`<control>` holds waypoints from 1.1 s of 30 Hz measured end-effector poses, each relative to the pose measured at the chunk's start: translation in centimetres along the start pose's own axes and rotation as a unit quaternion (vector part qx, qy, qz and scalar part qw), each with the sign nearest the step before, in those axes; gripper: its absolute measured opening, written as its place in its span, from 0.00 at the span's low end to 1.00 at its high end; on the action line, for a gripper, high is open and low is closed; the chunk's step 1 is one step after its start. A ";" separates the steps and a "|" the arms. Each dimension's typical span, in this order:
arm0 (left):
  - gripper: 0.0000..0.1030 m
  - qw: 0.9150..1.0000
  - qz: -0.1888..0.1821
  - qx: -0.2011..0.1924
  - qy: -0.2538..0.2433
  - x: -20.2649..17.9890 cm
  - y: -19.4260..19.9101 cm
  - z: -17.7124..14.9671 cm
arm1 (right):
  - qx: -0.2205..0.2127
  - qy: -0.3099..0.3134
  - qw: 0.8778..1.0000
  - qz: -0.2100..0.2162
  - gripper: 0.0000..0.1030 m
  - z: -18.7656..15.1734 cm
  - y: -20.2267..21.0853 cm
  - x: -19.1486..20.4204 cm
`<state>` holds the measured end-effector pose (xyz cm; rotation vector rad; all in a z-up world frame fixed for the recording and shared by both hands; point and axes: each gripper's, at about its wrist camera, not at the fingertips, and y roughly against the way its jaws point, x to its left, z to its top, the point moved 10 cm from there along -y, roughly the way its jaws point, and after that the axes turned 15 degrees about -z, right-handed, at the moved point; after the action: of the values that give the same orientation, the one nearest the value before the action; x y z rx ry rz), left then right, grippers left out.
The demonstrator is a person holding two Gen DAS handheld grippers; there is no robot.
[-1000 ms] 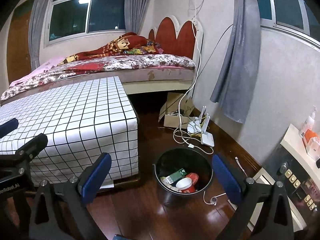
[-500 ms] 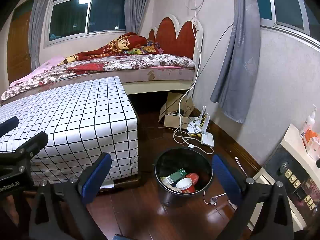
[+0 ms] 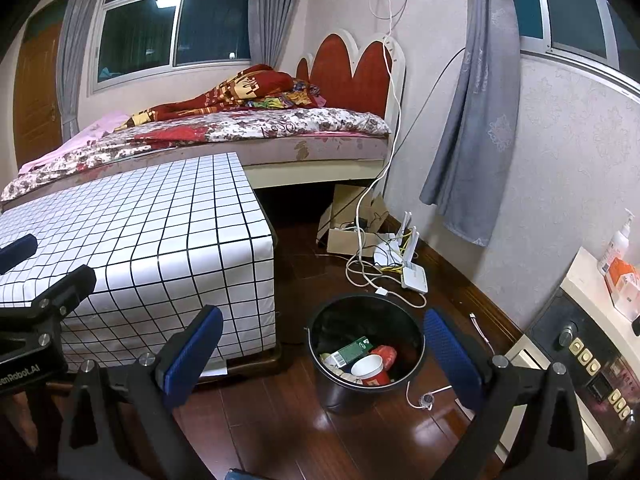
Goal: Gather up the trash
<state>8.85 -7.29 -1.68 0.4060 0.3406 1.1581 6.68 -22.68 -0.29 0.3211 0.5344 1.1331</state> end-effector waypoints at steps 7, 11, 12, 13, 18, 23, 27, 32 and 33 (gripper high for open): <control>1.00 1.000 -0.001 -0.001 -0.002 0.0 0.1 -0.1 | 0.000 0.000 1.000 0.000 0.99 0.0 0.0 0.0; 1.00 1.000 -0.001 -0.002 -0.001 0.0 0.1 -0.2 | 0.000 -0.002 1.000 -0.001 0.99 -0.1 0.1 0.0; 1.00 1.000 -0.001 -0.001 -0.002 0.0 0.1 -0.2 | 0.000 -0.002 1.000 -0.001 0.99 -0.1 0.1 0.0; 1.00 1.000 -0.002 -0.001 -0.002 0.0 0.0 -0.1 | 0.001 -0.002 1.000 -0.001 0.99 -0.1 0.1 0.0; 1.00 1.000 -0.005 0.001 -0.003 -0.2 0.0 -0.2 | 0.000 -0.002 1.000 -0.001 0.99 -0.1 0.1 0.0; 1.00 1.000 -0.005 0.000 -0.003 -0.1 0.0 -0.1 | 0.000 -0.002 1.000 -0.002 0.99 -0.1 0.1 0.0; 1.00 1.000 -0.006 0.001 -0.004 -0.2 0.0 -0.1 | 0.001 -0.002 1.000 -0.001 0.99 -0.1 0.1 0.0; 1.00 1.000 -0.007 0.001 -0.007 -0.5 0.0 0.0 | 0.001 -0.001 1.000 -0.002 0.99 -0.1 0.1 0.1; 1.00 1.000 -0.009 0.000 -0.007 -0.5 0.0 0.0 | 0.001 -0.001 1.000 -0.002 0.99 -0.1 0.1 0.1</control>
<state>8.67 -7.78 -1.64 0.4102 0.3314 1.1372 6.54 -22.58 -0.35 0.3233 0.5334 1.1289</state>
